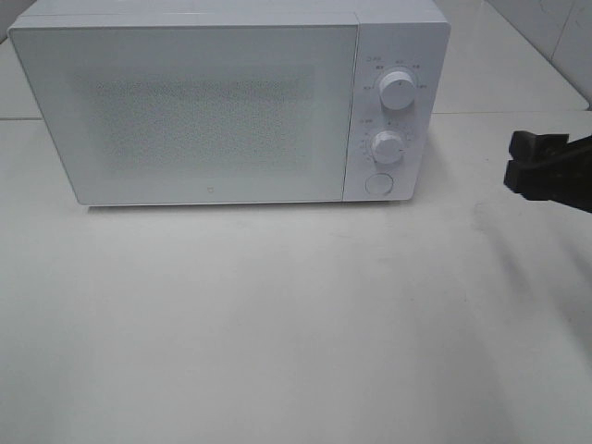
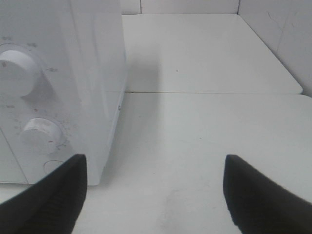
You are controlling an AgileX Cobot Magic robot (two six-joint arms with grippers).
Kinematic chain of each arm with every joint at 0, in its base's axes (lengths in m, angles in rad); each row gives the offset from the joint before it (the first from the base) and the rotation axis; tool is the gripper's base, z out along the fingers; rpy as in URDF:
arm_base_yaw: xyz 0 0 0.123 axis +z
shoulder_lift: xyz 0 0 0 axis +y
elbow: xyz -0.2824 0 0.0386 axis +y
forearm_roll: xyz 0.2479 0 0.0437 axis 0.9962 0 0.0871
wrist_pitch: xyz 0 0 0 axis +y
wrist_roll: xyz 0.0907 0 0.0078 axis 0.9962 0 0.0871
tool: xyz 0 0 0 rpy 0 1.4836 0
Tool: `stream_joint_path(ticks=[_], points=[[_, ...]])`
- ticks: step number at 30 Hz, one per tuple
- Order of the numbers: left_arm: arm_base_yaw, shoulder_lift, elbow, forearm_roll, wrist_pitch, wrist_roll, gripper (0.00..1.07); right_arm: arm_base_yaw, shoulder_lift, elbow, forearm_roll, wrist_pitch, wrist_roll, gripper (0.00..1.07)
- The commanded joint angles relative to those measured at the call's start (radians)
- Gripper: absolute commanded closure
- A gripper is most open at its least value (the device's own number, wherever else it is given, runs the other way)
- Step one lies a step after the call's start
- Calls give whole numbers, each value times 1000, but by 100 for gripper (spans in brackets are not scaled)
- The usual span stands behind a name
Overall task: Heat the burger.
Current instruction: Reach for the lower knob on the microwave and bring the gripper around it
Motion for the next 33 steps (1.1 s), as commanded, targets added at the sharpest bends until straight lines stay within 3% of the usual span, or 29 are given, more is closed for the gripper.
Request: stream_joint_path(ticks=[1, 5, 16, 24, 33], points=[[1, -23, 3, -8, -13, -3, 6, 96, 46, 3, 92, -106, -73, 32], [1, -23, 3, -8, -13, -3, 6, 234, 114, 3, 216, -225, -110, 32], [1, -23, 3, -8, -13, -3, 6, 477, 262, -35, 412, -381, -133, 32], [1, -23, 3, -8, -13, -3, 6, 557, 345, -105, 472, -395, -149, 32], [1, -23, 3, -8, -13, -3, 6, 558, 356, -113, 473, -396, -162, 32]])
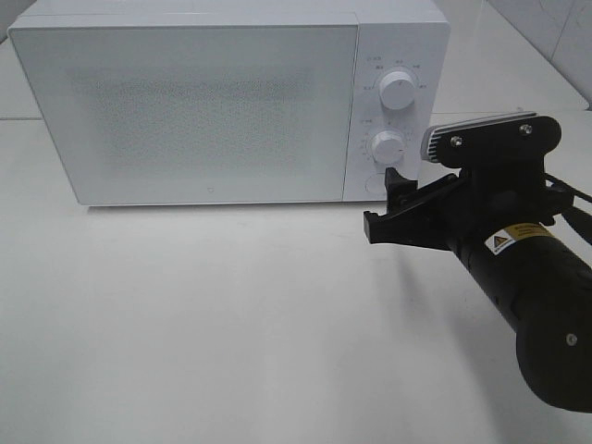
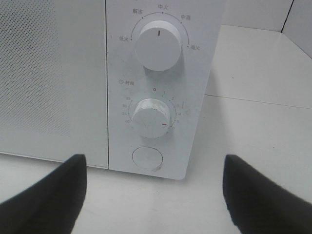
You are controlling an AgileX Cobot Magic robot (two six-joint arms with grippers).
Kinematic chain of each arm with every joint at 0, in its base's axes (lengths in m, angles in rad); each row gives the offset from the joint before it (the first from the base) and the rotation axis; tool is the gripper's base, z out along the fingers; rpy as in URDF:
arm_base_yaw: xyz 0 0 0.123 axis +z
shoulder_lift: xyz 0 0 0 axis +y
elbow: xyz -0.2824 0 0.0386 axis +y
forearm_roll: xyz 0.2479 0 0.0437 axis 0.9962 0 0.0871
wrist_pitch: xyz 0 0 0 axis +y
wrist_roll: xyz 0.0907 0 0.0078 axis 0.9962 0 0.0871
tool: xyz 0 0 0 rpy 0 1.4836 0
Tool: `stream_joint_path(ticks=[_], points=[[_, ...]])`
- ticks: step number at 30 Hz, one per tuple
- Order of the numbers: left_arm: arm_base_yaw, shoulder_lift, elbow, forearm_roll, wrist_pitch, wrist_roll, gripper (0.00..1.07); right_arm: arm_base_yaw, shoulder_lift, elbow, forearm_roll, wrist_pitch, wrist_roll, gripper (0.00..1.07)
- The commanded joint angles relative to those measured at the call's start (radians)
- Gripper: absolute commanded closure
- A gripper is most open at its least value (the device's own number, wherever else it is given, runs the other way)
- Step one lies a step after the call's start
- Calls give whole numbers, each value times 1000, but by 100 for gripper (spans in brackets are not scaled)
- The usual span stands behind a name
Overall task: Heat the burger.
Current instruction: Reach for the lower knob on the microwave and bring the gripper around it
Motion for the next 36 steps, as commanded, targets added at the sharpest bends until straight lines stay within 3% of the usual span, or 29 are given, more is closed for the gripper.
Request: stream_joint_path(ticks=[1, 9, 20, 22, 36], points=[[1, -23, 3, -8, -13, -3, 6, 5, -2, -9, 2, -13, -11, 32], [1, -23, 3, -8, -13, -3, 6, 2, 70, -38, 0, -36, 2, 32], [1, -23, 3, -8, -13, -3, 6, 0, 190, -166, 7, -62, 50, 32], [1, -23, 3, -8, -13, -3, 6, -30, 231, -223, 7, -60, 80, 32], [1, -23, 3, -8, -13, -3, 6, -115, 329, -362, -7, -50, 98, 32]])
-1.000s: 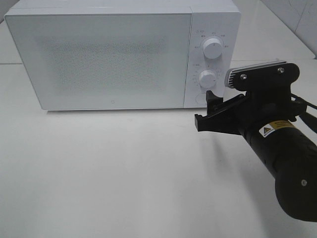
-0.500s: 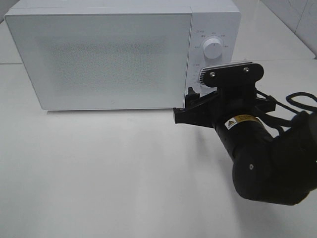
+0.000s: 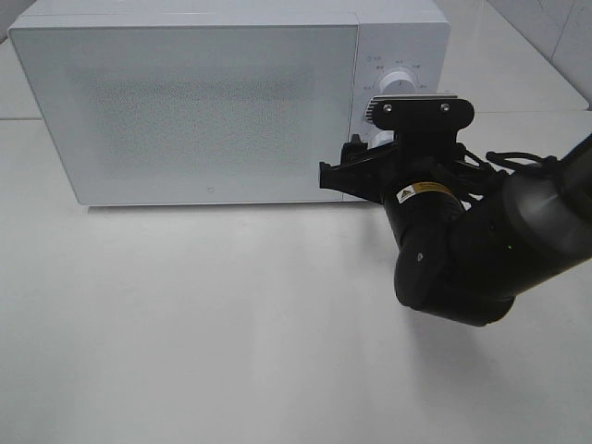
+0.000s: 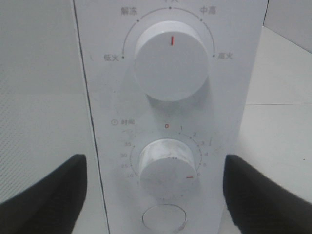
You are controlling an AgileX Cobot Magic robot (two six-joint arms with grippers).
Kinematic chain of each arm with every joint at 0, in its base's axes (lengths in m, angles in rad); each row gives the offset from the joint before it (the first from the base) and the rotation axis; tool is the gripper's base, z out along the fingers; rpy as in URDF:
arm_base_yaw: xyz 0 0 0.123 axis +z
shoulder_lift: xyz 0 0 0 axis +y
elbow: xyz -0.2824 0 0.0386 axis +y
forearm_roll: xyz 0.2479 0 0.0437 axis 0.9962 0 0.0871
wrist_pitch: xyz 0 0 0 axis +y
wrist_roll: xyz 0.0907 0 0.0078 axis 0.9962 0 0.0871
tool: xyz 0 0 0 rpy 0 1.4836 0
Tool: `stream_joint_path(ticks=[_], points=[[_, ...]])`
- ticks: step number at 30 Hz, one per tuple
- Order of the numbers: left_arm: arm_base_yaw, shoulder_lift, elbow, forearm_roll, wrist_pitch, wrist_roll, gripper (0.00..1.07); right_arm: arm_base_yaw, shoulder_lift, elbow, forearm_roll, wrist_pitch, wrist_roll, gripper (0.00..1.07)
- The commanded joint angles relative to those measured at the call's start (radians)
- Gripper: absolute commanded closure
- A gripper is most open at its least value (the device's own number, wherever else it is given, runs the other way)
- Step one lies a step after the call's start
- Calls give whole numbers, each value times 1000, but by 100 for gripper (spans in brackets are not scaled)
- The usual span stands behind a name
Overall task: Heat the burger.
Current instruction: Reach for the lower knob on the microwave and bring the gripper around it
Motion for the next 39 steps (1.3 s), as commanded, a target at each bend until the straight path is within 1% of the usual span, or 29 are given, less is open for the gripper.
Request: stream_joint_path(ticks=[1, 5, 13, 20, 22, 26, 29, 32, 33, 34, 35, 36, 37, 38, 39], points=[[1, -23, 3, -8, -13, -3, 6, -28, 26, -47, -18, -10, 7, 32], [1, -23, 3, -8, -13, -3, 6, -58, 55, -78, -58, 2, 10, 32], [1, -23, 3, -8, -13, -3, 6, -62, 110, -109, -68, 14, 28, 32], [1, -23, 3, -8, -13, -3, 6, -74, 112, -110, -70, 15, 33, 32], [1, -23, 3, -8, -13, -3, 6, -88, 112, -110, -95, 17, 33, 32], [1, -23, 3, -8, -13, -3, 6, -88, 112, -110, -96, 17, 33, 32], [1, -23, 3, -8, -13, -3, 6, -88, 112, -110, -96, 17, 33, 34], [1, -23, 3, -8, -13, -3, 6, -88, 112, -110, -95, 21, 33, 39], [1, -23, 3, -8, -13, -3, 6, -88, 112, -110, -95, 26, 33, 47], [1, -23, 3, -8, -13, -3, 6, -88, 112, -110, -95, 26, 33, 47], [1, -23, 3, -8, -13, -3, 6, -89, 112, -110, -95, 30, 33, 58], [1, -23, 3, -8, -13, -3, 6, -89, 112, -110, -95, 30, 33, 63], [1, -23, 3, -8, -13, -3, 6, -89, 112, -110, -95, 30, 33, 63], [1, -23, 3, -8, -13, -3, 6, -89, 112, -110, -95, 30, 33, 79], [1, -23, 3, -8, -13, -3, 6, -89, 112, -110, -95, 30, 33, 79]])
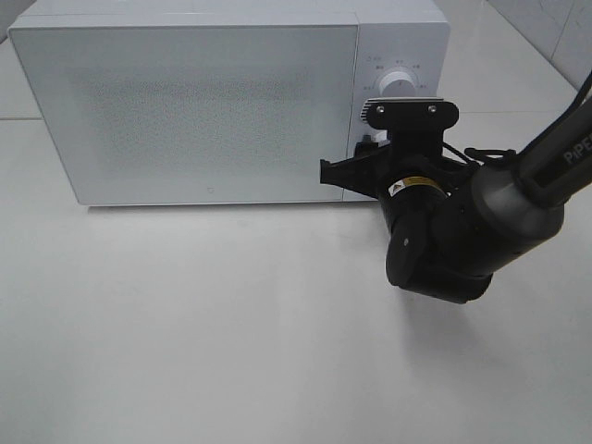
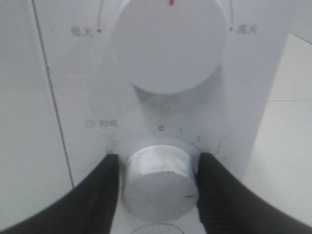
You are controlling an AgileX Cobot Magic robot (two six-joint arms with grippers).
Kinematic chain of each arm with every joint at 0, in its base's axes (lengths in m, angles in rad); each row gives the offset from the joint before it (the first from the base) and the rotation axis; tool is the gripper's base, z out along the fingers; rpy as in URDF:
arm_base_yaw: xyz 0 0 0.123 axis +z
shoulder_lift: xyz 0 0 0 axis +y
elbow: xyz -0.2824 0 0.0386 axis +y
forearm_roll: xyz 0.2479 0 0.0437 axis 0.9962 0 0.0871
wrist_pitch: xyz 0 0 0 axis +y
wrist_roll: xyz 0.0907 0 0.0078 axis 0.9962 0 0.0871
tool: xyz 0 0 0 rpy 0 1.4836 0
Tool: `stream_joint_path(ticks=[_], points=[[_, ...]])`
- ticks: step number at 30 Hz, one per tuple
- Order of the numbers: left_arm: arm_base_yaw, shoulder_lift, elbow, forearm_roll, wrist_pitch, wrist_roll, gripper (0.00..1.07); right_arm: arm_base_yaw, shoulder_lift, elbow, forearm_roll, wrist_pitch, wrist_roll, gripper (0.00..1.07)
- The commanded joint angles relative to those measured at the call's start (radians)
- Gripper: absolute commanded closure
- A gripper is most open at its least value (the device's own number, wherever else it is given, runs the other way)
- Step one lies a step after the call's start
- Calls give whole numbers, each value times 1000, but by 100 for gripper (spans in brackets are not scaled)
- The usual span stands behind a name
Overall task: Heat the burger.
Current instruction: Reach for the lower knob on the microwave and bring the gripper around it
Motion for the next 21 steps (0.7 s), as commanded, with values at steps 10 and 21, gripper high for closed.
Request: stream_joint_path(ticks=[10, 21], points=[[1, -23, 3, -8, -13, -3, 6, -5, 0, -11, -37, -19, 42, 107], [1, -23, 3, -8, -13, -3, 6, -5, -2, -11, -139, -38, 274, 107]])
